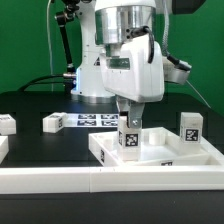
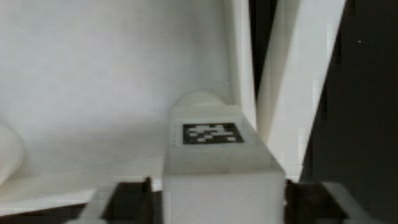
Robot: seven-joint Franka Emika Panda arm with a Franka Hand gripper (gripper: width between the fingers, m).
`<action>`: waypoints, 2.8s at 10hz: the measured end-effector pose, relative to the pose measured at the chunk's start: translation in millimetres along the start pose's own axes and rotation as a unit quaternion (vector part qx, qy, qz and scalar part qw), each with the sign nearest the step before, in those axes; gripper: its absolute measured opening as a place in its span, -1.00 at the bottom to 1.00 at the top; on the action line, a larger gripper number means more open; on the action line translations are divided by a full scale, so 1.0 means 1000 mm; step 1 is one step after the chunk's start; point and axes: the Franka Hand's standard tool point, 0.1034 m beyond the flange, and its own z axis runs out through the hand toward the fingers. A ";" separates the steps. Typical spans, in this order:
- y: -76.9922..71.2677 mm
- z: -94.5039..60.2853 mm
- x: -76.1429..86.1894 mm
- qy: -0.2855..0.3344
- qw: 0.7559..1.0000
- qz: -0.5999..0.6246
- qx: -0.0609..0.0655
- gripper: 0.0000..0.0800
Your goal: Assemble square table
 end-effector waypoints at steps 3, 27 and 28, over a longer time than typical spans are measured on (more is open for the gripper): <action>-0.001 -0.001 0.000 0.000 0.997 -0.083 0.000 0.61; -0.001 -0.001 0.004 0.012 0.769 -0.639 -0.004 -0.28; -0.001 -0.001 0.005 0.012 0.802 -0.597 -0.003 -0.28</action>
Offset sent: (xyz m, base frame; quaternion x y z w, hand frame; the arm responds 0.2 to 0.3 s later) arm 0.0050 0.0021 0.0039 -0.0130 0.0162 -0.2455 0.9692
